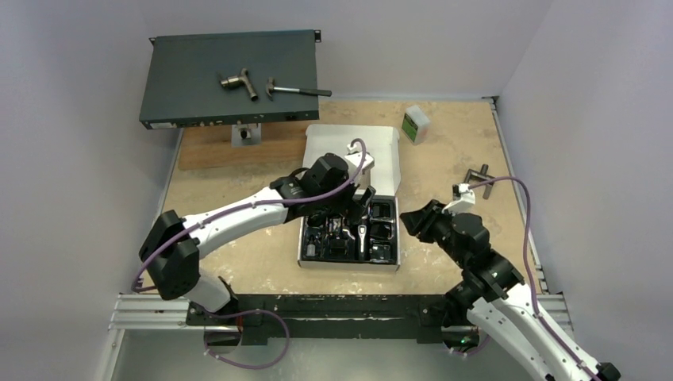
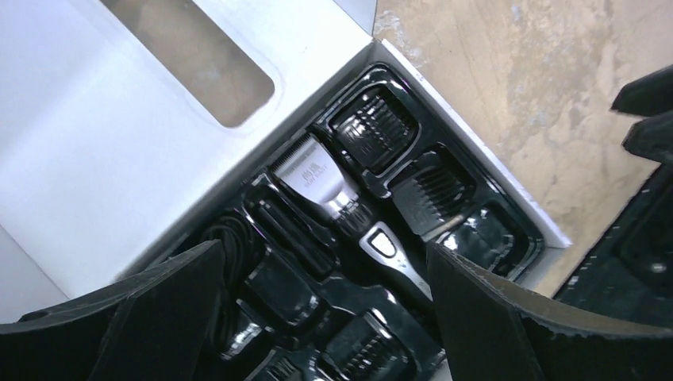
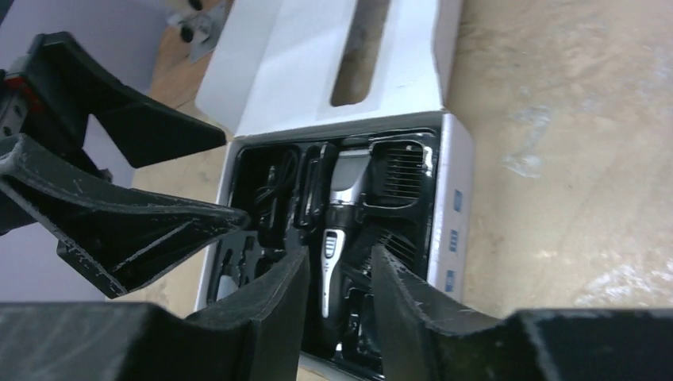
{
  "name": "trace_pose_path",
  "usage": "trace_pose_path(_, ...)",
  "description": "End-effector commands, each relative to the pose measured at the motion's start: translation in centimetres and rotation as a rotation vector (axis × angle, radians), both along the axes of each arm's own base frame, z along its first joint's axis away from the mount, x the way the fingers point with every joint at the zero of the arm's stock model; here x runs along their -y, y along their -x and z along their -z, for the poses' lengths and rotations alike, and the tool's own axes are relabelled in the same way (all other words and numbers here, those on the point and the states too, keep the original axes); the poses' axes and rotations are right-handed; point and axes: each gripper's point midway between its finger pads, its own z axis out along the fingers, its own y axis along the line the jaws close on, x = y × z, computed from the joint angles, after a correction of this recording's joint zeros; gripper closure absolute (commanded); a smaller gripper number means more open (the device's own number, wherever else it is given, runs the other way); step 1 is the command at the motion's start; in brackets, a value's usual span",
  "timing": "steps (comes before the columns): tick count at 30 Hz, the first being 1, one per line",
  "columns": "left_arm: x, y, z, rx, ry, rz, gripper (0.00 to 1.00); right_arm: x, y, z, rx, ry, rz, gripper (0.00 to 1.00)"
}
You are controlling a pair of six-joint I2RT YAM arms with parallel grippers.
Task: Sort the hair-cutting tools
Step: Place the haircut tool in the storage box.
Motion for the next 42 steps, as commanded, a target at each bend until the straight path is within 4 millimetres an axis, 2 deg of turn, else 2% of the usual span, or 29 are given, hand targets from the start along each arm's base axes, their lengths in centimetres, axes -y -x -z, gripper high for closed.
trace_pose_path(1,0.7,1.8,-2.5,-0.112,0.214,-0.117,0.0,-3.3,0.1,-1.1,0.09,0.056,-0.231,0.72)
trace_pose_path(6,-1.6,2.5,-3.0,-0.097,0.293,-0.218,0.0,-5.6,0.7,2.7,-0.043,0.098,-0.379,0.89)
trace_pose_path(9,-3.1,3.1,-2.9,-0.088,0.322,-0.26,0.0,-6.0,0.7,3.3,-0.052,0.089,-0.396,1.0)
trace_pose_path(14,-5.1,4.1,-2.4,-0.083,0.34,-0.301,0.0,-6.4,1.1,4.3,-0.077,0.09,-0.426,1.0)
trace_pose_path(19,-6.1,4.7,-2.3,-0.083,0.359,-0.311,0.0,-6.9,1.3,5.9,-0.128,0.098,-0.457,1.0)
trace_pose_path(24,-6.5,5.2,-2.2,-0.085,0.371,-0.314,0.0,-6.9,0.6,7.0,-0.172,0.133,-0.44,1.0)
trace_pose_path(31,-7.2,5.7,-1.8,-0.084,0.366,-0.309,0.0,-6.9,0.1,7.4,-0.194,0.164,-0.44,1.0)
trace_pose_path(36,-7.4,5.9,-1.6,-0.081,0.366,-0.308,0.0,-6.1,-0.4,8.6,-0.252,0.198,-0.377,1.0)
trace_pose_path(42,-7.9,6.0,-1.5,-0.072,0.353,-0.312,0.0,-5.3,-1.0,8.9,-0.279,0.2,-0.293,1.0)
